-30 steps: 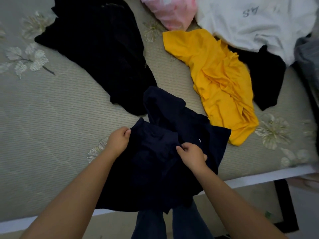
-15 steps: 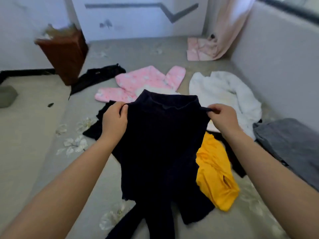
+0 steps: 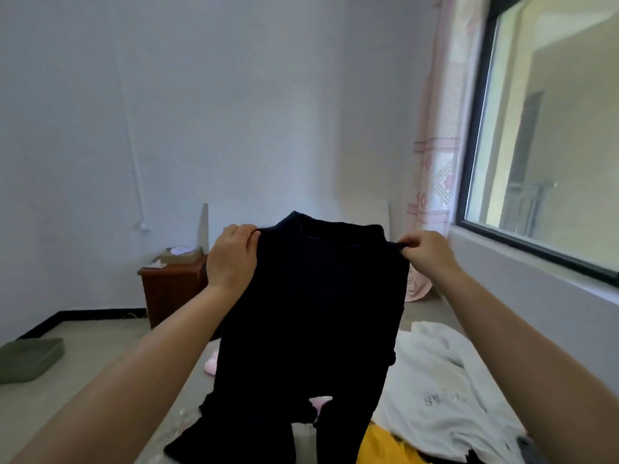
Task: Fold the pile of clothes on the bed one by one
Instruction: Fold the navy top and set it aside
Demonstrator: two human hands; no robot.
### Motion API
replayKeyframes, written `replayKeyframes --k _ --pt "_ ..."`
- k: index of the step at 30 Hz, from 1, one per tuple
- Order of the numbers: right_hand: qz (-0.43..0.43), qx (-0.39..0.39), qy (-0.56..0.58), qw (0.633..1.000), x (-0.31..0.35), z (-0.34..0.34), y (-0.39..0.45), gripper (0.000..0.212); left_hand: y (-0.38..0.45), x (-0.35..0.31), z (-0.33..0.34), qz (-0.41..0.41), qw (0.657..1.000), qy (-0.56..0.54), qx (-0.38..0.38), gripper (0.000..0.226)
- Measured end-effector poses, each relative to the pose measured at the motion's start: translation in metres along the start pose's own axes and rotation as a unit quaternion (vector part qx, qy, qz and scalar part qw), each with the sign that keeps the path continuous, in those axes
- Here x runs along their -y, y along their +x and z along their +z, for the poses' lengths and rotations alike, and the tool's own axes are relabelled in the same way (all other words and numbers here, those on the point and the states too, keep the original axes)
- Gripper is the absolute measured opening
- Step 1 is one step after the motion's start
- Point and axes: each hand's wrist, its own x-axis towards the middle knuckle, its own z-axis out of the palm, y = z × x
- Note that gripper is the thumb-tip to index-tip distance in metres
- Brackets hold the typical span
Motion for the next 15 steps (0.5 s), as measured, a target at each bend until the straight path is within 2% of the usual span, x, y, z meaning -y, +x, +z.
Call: replayKeyframes --k 3,5,8,12,13,15 --pt "-0.025 0.004 -0.083 0.996 0.019 -0.008 0.004 0.027 0.022 -0.013 -0.013 0.006 0.999 0.036 -0.020 0.028" --pt "-0.033 -0.024 -0.131 0.991 0.031 -0.012 0.004 0.028 0.037 -0.020 -0.022 0.012 0.997 0.068 -0.037 0.029" --pt "-0.076 -0.144 -0.192 0.968 0.043 -0.016 0.001 0.026 0.055 -0.028 -0.041 0.059 0.988 0.130 -0.065 0.026" --pt "-0.159 -0.326 -0.202 0.910 0.057 -0.013 -0.007 0.012 0.062 -0.036 -0.065 0.161 0.960 0.189 -0.129 0.012" --pt "-0.161 -0.333 -0.198 0.908 0.060 -0.012 -0.007 0.011 0.061 -0.038 -0.071 0.161 0.960 0.193 -0.121 0.005" --pt "-0.141 -0.299 -0.216 0.919 0.065 -0.009 -0.008 0.011 0.057 -0.036 -0.079 0.160 0.960 0.210 -0.095 0.011"
